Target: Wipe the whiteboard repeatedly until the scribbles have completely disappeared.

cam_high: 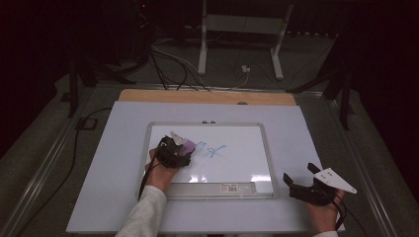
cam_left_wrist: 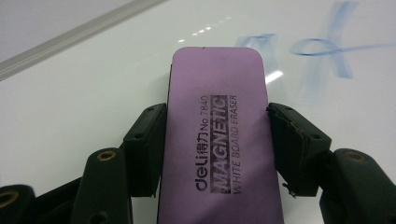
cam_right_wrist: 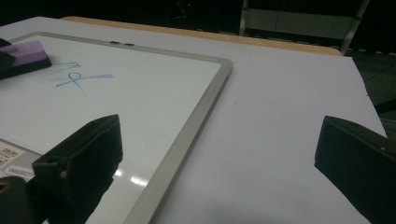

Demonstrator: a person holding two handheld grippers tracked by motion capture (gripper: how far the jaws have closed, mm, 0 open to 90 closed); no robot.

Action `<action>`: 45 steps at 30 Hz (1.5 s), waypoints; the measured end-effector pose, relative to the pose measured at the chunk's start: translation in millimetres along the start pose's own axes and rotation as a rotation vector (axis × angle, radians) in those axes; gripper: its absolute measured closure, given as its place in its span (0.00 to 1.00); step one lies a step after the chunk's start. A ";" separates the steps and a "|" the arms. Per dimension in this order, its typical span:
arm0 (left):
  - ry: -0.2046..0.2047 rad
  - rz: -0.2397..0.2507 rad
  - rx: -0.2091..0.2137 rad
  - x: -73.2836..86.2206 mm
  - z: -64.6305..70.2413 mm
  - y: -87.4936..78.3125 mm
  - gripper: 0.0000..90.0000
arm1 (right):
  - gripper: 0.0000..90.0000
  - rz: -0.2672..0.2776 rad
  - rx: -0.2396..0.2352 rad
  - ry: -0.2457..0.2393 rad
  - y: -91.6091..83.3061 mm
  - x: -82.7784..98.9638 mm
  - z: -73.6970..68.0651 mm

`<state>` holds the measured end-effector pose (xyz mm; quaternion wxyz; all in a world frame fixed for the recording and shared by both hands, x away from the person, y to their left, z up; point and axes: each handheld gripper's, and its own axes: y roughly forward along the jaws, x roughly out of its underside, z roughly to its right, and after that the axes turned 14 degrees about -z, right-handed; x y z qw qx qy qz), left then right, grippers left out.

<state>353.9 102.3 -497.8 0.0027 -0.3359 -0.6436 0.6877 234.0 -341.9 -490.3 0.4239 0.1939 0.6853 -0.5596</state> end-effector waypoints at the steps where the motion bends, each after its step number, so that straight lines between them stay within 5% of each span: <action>1: -0.024 -0.002 0.014 -0.5 -3.6 0.9 0.46 | 0.01 0.000 0.000 0.000 0.2 -0.1 -0.2; 5: -0.024 -0.001 0.016 -3.1 -0.7 2.0 0.46 | 0.01 0.001 0.000 -0.003 0.7 -0.3 -1.3; 15: 0.108 0.018 0.109 -3.4 37.5 1.0 0.46 | 0.01 0.001 -0.002 -0.004 0.6 -0.3 -1.3; 18: 0.137 0.019 0.105 -3.7 41.4 0.3 0.46 | 0.01 0.000 -0.003 -0.002 0.6 -0.3 -1.1; 22: 0.109 0.017 0.062 -5.2 32.5 1.5 0.46 | 0.01 0.001 -0.004 -0.002 -0.1 -0.2 -0.7; 28: -0.008 0.005 -0.027 -5.2 2.6 3.5 0.46 | 0.01 0.001 -0.002 0.002 -0.5 0.0 0.4; 32: -0.045 0.001 -0.031 -6.8 -3.1 4.9 0.46 | 0.01 -0.003 -0.003 0.001 0.2 0.0 -0.1; 38: 0.026 -0.001 0.016 -13.2 14.6 6.4 0.46 | 0.01 -0.004 -0.004 -0.003 1.3 -0.3 -1.4; 42: 0.128 0.012 0.098 -13.7 38.2 5.7 0.46 | 0.01 -0.004 -0.005 -0.002 1.3 -0.1 -1.2; 45: 0.165 0.009 0.086 -16.7 44.5 5.6 0.46 | 0.01 -0.003 -0.004 -0.002 1.1 0.0 -1.0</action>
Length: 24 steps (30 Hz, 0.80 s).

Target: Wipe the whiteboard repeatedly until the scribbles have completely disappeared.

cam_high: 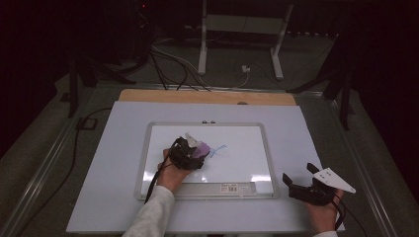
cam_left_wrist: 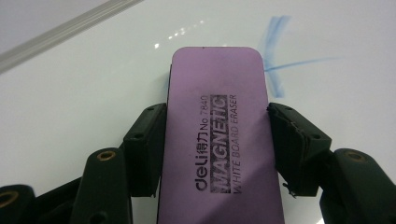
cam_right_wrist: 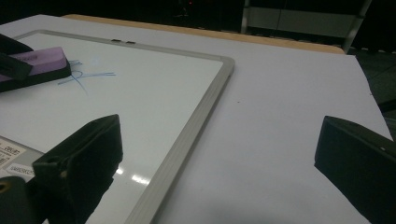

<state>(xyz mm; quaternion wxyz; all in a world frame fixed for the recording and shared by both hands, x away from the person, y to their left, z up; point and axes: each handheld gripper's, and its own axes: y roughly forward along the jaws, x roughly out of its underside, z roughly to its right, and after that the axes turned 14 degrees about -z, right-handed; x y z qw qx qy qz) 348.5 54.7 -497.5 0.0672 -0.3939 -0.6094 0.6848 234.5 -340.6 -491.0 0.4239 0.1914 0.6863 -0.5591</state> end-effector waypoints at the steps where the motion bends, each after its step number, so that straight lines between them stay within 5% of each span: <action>1: -0.006 -0.001 -0.004 -1.6 -2.4 1.0 0.46 | 0.01 0.001 0.000 0.000 -0.1 0.0 -0.1; 8: -0.130 -0.035 -0.132 -12.6 -31.9 7.0 0.46 | 0.01 0.000 0.001 0.006 -0.8 0.4 1.5; 11: -0.158 -0.041 -0.128 -18.0 -36.0 9.8 0.46 | 0.01 0.000 0.000 0.003 -0.4 0.4 1.4; 16: -0.111 -0.019 -0.070 -23.6 -22.4 13.4 0.46 | 0.01 -0.002 -0.002 0.002 0.2 0.1 0.5; 19: -0.035 -0.008 0.043 -24.8 -11.6 14.2 0.46 | 0.02 -0.001 0.000 0.002 -0.2 0.1 0.9; 21: 0.014 -0.001 0.031 -25.4 -6.0 14.2 0.46 | 0.01 0.000 0.000 0.002 -0.6 0.2 0.8; 24: -0.041 -0.004 0.019 -25.7 -13.3 15.3 0.46 | 0.01 0.001 0.000 0.003 -1.5 0.2 0.9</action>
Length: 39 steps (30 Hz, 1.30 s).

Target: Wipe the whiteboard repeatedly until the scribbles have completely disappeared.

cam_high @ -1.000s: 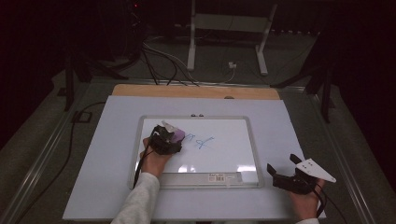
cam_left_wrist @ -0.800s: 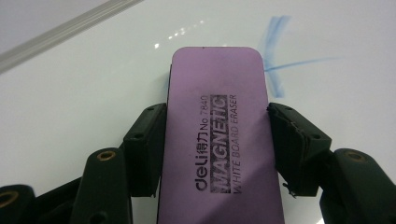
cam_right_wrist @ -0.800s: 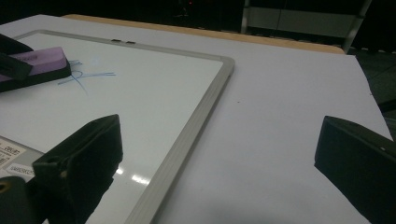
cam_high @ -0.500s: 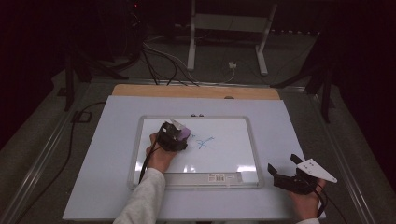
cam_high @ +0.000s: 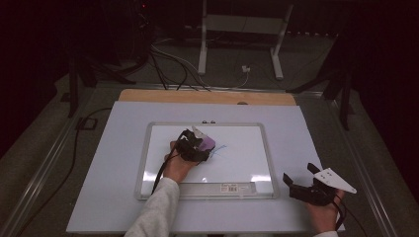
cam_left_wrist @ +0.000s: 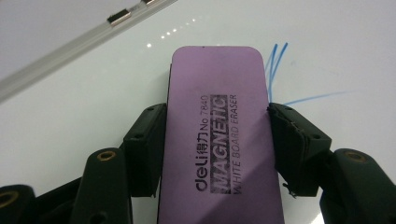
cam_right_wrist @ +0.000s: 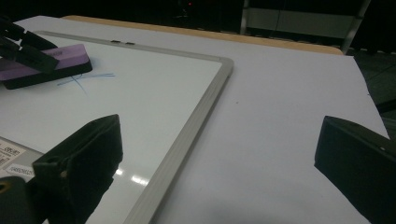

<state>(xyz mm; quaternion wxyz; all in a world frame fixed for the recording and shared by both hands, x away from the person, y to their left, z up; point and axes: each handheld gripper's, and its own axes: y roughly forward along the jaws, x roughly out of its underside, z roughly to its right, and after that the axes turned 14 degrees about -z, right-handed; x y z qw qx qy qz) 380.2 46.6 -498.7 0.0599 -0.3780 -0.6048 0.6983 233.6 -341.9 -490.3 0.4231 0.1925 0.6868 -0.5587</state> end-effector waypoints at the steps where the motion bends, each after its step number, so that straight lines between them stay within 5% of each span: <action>1: -0.022 0.000 -0.013 -0.2 -3.5 0.3 0.46 | 0.01 0.001 0.001 0.000 -0.1 0.1 0.3; 5: -0.083 -0.014 -0.106 -1.4 -15.4 -0.1 0.46 | 0.01 0.001 0.003 0.005 -0.1 0.3 1.3; 9: -0.100 -0.020 -0.121 -3.1 -16.1 0.4 0.46 | 0.01 0.001 0.001 -0.001 0.3 0.2 0.8; 11: -0.085 -0.017 -0.090 -3.3 -13.1 0.6 0.46 | 0.01 0.000 0.001 -0.001 0.5 0.1 0.5; 15: 0.009 -0.005 -0.016 -3.3 0.3 1.2 0.46 | 0.01 -0.001 0.000 -0.001 0.6 0.0 -0.1; 17: 0.052 0.001 -0.024 -3.2 4.5 0.9 0.46 | 0.01 -0.001 0.001 -0.001 0.5 0.0 -0.1; 20: 0.012 -0.004 -0.034 -3.7 -1.6 1.5 0.46 | 0.01 0.000 0.002 0.000 -0.2 0.3 0.5; 26: -0.097 -0.026 -0.157 -4.9 -21.7 1.3 0.46 | 0.01 0.002 0.003 0.005 -0.7 0.5 1.3; 29: -0.132 -0.028 -0.142 -5.1 -26.0 1.6 0.46 | 0.01 0.001 0.003 0.005 -0.5 0.5 1.5; 33: -0.083 -0.021 -0.110 -5.9 -15.7 2.1 0.46 | 0.01 0.000 0.001 -0.002 0.3 0.2 0.7; 39: 0.044 -0.007 -0.030 -6.5 20.5 1.7 0.46 | 0.01 -0.001 0.001 -0.001 0.3 0.1 -0.2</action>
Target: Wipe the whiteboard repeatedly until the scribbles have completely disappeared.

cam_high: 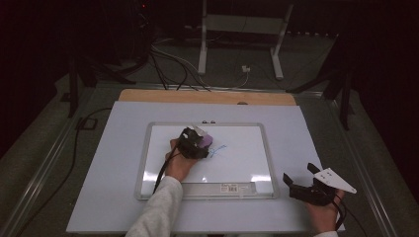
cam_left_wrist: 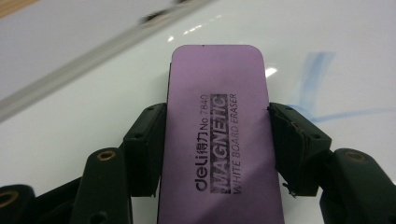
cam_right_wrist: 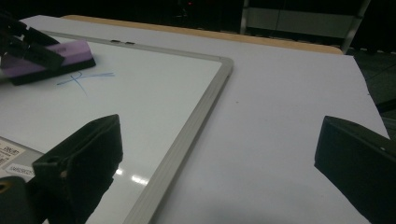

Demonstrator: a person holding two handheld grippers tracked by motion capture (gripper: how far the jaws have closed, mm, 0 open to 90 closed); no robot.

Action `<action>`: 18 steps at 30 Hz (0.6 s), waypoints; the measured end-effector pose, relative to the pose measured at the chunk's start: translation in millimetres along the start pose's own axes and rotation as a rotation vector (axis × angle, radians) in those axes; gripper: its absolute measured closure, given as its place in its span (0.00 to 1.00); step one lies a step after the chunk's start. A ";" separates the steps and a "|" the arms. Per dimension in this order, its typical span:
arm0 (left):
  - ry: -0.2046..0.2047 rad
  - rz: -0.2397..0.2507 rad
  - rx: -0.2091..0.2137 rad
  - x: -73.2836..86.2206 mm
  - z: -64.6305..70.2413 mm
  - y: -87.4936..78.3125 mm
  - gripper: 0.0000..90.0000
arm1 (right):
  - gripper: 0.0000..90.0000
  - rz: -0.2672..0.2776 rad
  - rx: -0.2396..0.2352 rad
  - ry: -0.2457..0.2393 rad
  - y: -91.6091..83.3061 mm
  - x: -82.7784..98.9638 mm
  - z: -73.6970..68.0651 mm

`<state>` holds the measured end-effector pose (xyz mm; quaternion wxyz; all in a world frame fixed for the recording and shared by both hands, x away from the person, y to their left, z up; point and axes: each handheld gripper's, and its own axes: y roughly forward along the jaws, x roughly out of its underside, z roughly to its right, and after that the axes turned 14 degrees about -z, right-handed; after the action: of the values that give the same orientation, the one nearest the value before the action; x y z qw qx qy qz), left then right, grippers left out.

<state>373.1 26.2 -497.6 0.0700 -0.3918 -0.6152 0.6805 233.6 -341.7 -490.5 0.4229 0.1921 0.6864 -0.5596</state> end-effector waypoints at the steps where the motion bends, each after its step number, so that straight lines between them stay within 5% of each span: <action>1: 0.031 0.005 0.039 0.1 7.7 -0.3 0.46 | 0.01 0.000 0.000 0.001 -0.1 0.0 -0.1; 4: 0.116 0.015 0.087 0.3 23.4 -1.4 0.46 | 0.01 0.000 -0.001 0.000 0.1 0.0 -0.3; 6: 0.135 0.017 0.077 0.0 27.4 -2.1 0.46 | 0.01 0.001 -0.001 -0.001 0.0 0.0 -0.4; 10: 0.089 0.008 0.035 -1.2 19.8 -1.2 0.46 | 0.01 0.003 0.000 0.000 -0.7 0.3 0.6; 15: -0.040 -0.017 -0.067 -1.9 -2.0 -0.3 0.46 | 0.02 0.004 0.001 0.003 -1.1 0.5 1.2; 18: -0.077 -0.023 -0.062 -2.3 -5.6 0.1 0.46 | 0.01 0.000 0.001 0.002 -0.6 0.5 1.1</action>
<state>378.2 29.2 -496.3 0.0422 -0.3602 -0.6428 0.6747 233.3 -343.0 -490.6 0.4221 0.1931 0.6865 -0.5597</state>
